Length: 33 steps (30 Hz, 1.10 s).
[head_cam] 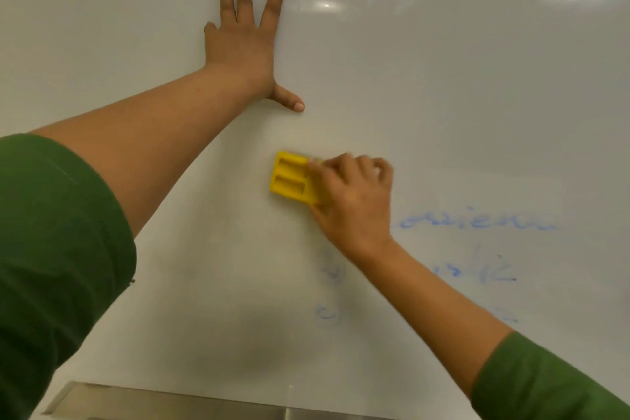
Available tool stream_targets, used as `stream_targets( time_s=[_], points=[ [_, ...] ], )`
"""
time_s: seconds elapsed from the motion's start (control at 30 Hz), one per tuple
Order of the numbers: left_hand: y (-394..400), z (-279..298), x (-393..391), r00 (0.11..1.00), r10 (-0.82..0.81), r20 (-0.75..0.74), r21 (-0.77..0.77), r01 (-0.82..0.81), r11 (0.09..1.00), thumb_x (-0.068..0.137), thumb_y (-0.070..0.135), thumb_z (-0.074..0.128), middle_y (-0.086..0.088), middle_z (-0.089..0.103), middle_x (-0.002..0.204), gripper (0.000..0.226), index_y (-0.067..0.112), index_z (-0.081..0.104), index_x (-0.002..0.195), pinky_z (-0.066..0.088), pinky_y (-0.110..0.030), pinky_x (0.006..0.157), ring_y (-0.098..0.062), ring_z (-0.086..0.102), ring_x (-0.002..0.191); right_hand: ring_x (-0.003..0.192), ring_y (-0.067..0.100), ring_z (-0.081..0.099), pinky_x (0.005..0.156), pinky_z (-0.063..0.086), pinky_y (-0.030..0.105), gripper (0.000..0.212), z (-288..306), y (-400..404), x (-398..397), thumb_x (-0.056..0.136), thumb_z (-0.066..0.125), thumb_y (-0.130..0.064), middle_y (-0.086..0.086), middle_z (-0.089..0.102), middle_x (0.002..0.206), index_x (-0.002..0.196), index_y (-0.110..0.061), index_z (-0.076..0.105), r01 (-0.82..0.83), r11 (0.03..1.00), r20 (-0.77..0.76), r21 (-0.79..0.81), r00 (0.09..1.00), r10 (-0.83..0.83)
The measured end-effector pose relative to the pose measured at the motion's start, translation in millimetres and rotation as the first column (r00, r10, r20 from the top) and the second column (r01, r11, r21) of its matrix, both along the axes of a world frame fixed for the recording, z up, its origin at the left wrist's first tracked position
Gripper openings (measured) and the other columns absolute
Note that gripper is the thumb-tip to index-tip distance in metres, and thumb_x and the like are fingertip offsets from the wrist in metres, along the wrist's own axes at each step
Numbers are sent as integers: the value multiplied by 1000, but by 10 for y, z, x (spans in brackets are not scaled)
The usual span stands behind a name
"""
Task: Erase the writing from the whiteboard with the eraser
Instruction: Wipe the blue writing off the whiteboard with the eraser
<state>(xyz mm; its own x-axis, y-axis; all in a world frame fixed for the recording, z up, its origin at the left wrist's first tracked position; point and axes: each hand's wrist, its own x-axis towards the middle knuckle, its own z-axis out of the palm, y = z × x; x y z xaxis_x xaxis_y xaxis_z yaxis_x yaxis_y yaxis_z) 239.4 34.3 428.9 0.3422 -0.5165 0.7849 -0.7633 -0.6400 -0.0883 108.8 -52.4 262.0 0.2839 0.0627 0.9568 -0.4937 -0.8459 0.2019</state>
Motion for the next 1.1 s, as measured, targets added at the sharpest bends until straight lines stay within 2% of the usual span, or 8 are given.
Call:
stream_targets(
  time_s=[0.1, 0.17, 0.37, 0.63, 0.77, 0.9, 0.97, 1.1],
  points=[
    [7, -2, -15, 1000, 0, 2, 11, 0, 1000, 47, 72, 72, -16, -21, 155, 146, 24, -20, 148, 33, -54, 107, -35, -14, 144, 78, 26, 55, 81, 29, 38, 43, -295, 22, -64, 61, 73, -19, 2, 64, 90, 103, -20, 68, -24, 999, -162, -40, 987, 17],
    [14, -9, -13, 1000, 5, 1, 18, -5, 1000, 46, 73, 72, -17, -22, 155, 146, 23, -20, 148, 33, -54, 106, -35, -14, 144, 79, 25, 54, 82, 30, 38, 43, -289, -82, -240, 61, 73, -20, 0, 65, 91, 104, -23, 68, -8, 999, -171, -54, 985, -1],
    [0, -18, 0, 1000, 0, 11, 2, 0, 1000, 47, 71, 73, -17, -20, 156, 145, 23, -19, 149, 30, -54, 108, -35, -13, 144, 83, 20, 41, 79, 27, 35, 43, 231, -178, -230, 62, 72, -25, 4, 63, 88, 104, -20, 69, -5, 998, 108, 70, 994, -2],
    [8, -13, 7, 1000, 26, 15, 12, -26, 1000, 44, 74, 72, -17, -19, 156, 147, 24, -19, 149, 35, -55, 103, -34, -12, 145, 82, 21, 46, 82, 32, 38, 47, -677, -205, -400, 66, 75, -23, 3, 66, 92, 110, -23, 60, -29, 997, -151, -67, 988, 19],
    [-4, -22, 24, 1000, 13, 18, -1, -13, 1000, 43, 72, 73, -17, -17, 156, 147, 24, -18, 149, 34, -56, 103, -34, -11, 145, 81, 20, 46, 80, 30, 36, 46, -538, -431, -728, 66, 75, -32, 4, 65, 88, 108, -26, 57, 70, 996, 79, 50, 994, -73],
    [-10, -25, 19, 1000, 9, 8, -4, -9, 1000, 43, 71, 73, -17, -17, 156, 147, 24, -17, 149, 33, -57, 104, -34, -11, 145, 81, 18, 44, 75, 29, 32, 51, -343, -452, -724, 58, 78, -29, 9, 60, 87, 106, -16, 66, -31, 955, 400, 296, 911, -95],
    [-12, -30, 20, 1000, 5, 10, -5, -5, 1000, 43, 70, 73, -17, -17, 156, 147, 24, -17, 149, 32, -57, 105, -34, -11, 145, 81, 20, 43, 73, 30, 33, 50, -447, -364, -576, 60, 75, -32, 10, 60, 86, 107, -18, 64, -64, 949, 409, 310, 909, -72],
    [14, -38, 5, 1000, -7, 17, -8, 7, 1000, 43, 70, 74, -17, -15, 157, 147, 24, -16, 149, 31, -58, 104, -34, -10, 145, 80, 21, 47, 77, 31, 35, 42, -710, -144, -312, 64, 75, -27, 5, 64, 89, 104, -21, 64, -59, 977, 189, 204, 982, 20]
  ],
)
